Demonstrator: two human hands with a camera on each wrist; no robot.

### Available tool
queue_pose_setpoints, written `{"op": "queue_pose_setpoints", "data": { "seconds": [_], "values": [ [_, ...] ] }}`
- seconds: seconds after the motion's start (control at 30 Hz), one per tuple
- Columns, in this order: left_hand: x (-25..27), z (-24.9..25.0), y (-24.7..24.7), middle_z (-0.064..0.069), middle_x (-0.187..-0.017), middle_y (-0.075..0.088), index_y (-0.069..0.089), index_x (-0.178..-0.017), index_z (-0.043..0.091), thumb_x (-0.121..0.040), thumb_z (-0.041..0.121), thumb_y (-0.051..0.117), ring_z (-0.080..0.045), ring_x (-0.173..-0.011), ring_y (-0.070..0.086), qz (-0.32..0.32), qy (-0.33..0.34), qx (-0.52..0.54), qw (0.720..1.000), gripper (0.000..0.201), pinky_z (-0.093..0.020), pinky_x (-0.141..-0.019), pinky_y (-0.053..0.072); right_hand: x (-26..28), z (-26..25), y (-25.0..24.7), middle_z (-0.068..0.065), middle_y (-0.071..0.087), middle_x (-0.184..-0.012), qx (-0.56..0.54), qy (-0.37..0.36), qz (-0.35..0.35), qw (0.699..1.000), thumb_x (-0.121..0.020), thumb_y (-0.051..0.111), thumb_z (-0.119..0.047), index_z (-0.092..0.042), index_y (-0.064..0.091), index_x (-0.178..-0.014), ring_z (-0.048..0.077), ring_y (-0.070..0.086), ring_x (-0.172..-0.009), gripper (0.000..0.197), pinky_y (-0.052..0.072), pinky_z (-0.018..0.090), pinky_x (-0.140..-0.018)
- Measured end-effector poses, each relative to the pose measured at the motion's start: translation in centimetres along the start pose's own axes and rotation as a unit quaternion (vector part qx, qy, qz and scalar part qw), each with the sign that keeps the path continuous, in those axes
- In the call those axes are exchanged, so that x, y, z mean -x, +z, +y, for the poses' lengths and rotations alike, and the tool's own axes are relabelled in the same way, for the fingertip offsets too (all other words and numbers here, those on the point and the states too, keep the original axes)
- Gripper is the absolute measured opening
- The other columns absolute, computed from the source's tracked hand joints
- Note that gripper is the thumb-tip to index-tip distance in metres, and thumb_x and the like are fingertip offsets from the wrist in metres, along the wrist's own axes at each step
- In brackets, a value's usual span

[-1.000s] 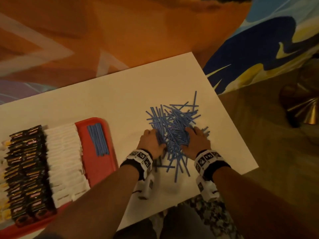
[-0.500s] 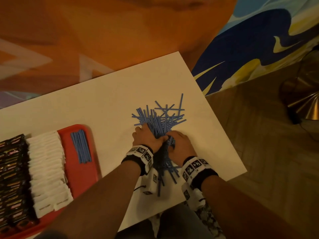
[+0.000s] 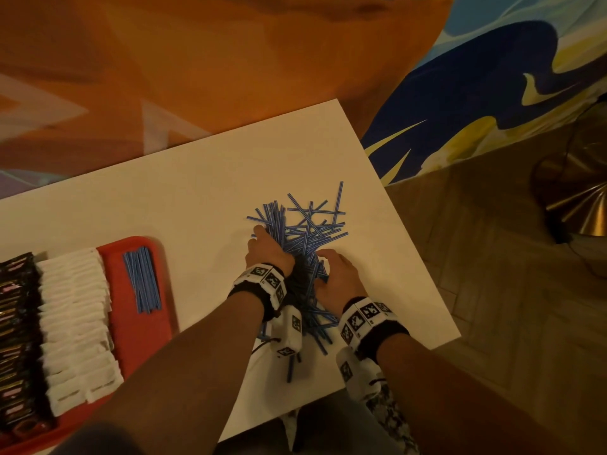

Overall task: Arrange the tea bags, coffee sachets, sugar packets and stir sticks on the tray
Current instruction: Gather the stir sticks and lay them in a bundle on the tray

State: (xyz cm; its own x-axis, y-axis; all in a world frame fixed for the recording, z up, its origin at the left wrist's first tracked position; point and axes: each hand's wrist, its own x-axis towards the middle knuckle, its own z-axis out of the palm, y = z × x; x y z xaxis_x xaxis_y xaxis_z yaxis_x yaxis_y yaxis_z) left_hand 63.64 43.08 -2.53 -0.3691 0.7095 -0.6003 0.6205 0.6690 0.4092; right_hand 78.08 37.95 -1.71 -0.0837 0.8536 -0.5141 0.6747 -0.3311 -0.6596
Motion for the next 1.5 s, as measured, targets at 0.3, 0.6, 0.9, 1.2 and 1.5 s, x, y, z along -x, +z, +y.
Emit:
{"op": "queue_pose_setpoints", "data": {
  "seconds": [0.3,0.6,0.9,1.2,1.5],
  "values": [
    [-1.1,-0.6,-1.8,-0.025,-0.133,0.051,0.032,-0.14,-0.001,-0.093,0.006,0.062,-0.039,-0.112,0.059,0.001,-0.039,0.037,0.999,0.057,-0.034,-0.075,0.047,-0.5,0.2,-0.1,0.005,0.046,-0.142,0.007,0.008,0.001,1.0,-0.09,0.06,-0.01,-0.022,0.045,-0.137,0.024,0.037,-0.133,0.05,0.035,0.03,-0.104],
    [-1.9,-3.2,-3.7,-0.025,-0.131,0.053,0.042,-0.133,-0.004,-0.099,0.011,0.05,-0.041,-0.116,0.055,0.008,-0.038,0.03,0.999,0.038,-0.04,-0.086,0.046,-1.2,-0.5,-0.2,0.004,0.046,-0.139,0.007,0.025,-0.001,1.0,-0.092,0.062,-0.016,-0.023,0.047,-0.134,0.025,0.042,-0.129,0.045,0.039,0.033,-0.103],
    [-1.4,-6.3,-5.8,-0.023,-0.126,0.056,0.049,-0.129,-0.002,-0.103,0.011,0.037,-0.039,-0.114,0.055,0.074,-0.084,0.197,0.974,0.031,-0.037,-0.087,0.041,-0.9,-2.3,0.8,0.002,0.043,-0.137,0.04,-0.015,0.001,0.999,-0.09,0.06,-0.013,-0.022,0.05,-0.131,0.024,0.038,-0.129,0.043,0.038,0.035,-0.106],
    [-5.3,-11.0,-4.7,-0.036,-0.123,0.053,0.052,-0.09,0.023,-0.076,0.03,0.038,-0.057,-0.113,0.052,0.058,-0.108,0.357,0.926,0.021,-0.071,-0.098,0.039,-0.3,-4.9,1.9,-0.002,0.05,-0.126,0.042,-0.079,0.012,0.996,-0.09,0.059,-0.009,-0.02,0.054,-0.121,0.018,0.042,-0.125,0.034,0.037,0.027,-0.104],
    [-0.7,-9.6,-7.1,0.003,-0.059,0.033,0.047,-0.082,0.023,-0.1,0.01,0.041,-0.012,-0.047,0.029,0.107,-0.106,0.546,0.824,0.023,-0.019,-0.041,0.022,0.7,-7.1,5.9,0.003,0.048,-0.135,0.299,-0.15,-0.111,0.936,-0.088,0.068,-0.029,-0.022,0.05,-0.129,0.026,0.037,-0.131,0.046,0.036,0.041,-0.109]
  ]
}}
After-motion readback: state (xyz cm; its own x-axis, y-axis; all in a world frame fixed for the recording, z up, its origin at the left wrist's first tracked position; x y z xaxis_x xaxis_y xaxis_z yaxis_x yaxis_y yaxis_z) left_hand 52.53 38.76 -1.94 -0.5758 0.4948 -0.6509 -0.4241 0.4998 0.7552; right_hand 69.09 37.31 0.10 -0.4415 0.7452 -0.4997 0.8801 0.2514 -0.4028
